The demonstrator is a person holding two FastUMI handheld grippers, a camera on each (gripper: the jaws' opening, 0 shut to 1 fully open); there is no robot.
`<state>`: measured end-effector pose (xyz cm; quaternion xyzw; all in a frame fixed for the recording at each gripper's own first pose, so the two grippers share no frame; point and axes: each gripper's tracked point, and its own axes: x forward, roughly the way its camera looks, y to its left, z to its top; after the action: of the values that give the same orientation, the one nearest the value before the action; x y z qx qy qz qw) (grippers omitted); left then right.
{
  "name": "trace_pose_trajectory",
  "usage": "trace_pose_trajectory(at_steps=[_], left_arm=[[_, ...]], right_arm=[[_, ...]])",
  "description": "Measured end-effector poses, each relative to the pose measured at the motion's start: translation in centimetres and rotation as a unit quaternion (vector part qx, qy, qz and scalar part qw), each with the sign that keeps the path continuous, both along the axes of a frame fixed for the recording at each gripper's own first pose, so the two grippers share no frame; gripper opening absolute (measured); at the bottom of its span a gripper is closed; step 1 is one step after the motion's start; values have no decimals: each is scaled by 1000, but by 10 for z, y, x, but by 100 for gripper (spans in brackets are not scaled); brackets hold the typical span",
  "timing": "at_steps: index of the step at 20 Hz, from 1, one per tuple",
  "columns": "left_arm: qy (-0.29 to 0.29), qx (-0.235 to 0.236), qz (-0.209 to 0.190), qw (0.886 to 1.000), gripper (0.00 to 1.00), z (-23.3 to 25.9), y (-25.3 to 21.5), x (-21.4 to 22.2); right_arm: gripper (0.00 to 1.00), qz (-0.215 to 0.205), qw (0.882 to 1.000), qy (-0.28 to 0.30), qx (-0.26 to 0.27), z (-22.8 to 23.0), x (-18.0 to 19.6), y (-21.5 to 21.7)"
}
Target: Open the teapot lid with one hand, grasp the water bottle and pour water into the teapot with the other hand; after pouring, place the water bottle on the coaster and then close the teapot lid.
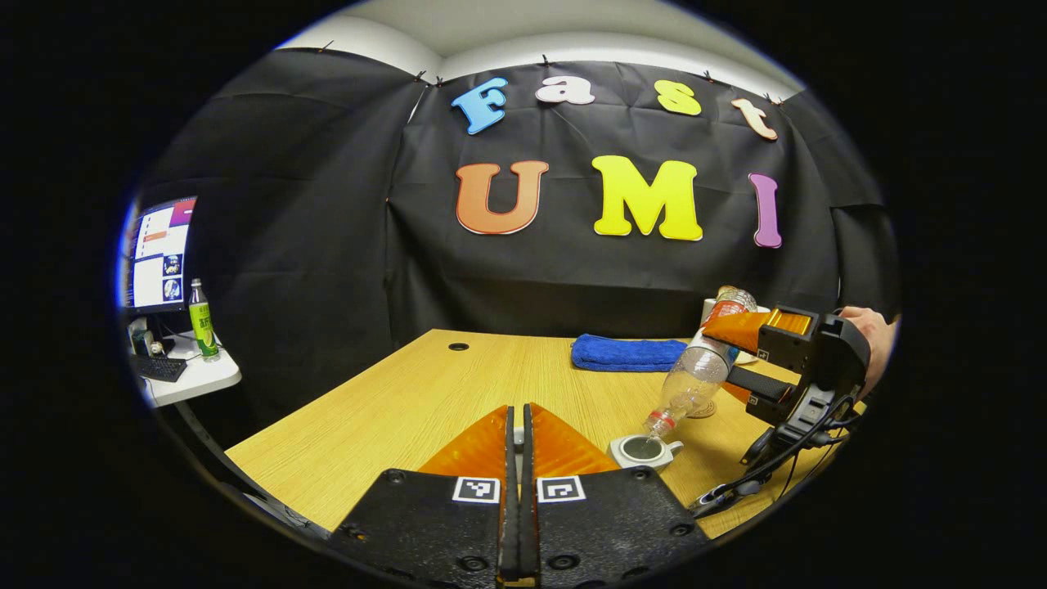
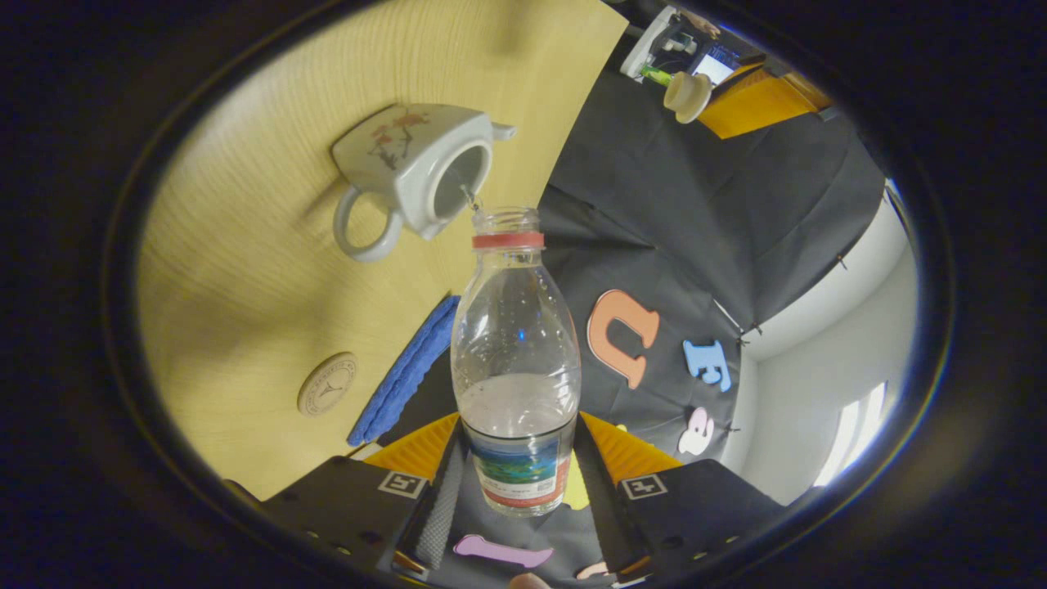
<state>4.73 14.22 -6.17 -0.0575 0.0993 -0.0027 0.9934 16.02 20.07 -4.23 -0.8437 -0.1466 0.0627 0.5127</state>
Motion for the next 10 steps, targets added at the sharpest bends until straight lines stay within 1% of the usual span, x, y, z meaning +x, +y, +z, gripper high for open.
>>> trace_pose_trajectory(at_steps=[10], left_arm=[[4,3,2,1000,3,-3,4,0]], right_arm=[[71,6,1000,-1,-3,2,-2,1]])
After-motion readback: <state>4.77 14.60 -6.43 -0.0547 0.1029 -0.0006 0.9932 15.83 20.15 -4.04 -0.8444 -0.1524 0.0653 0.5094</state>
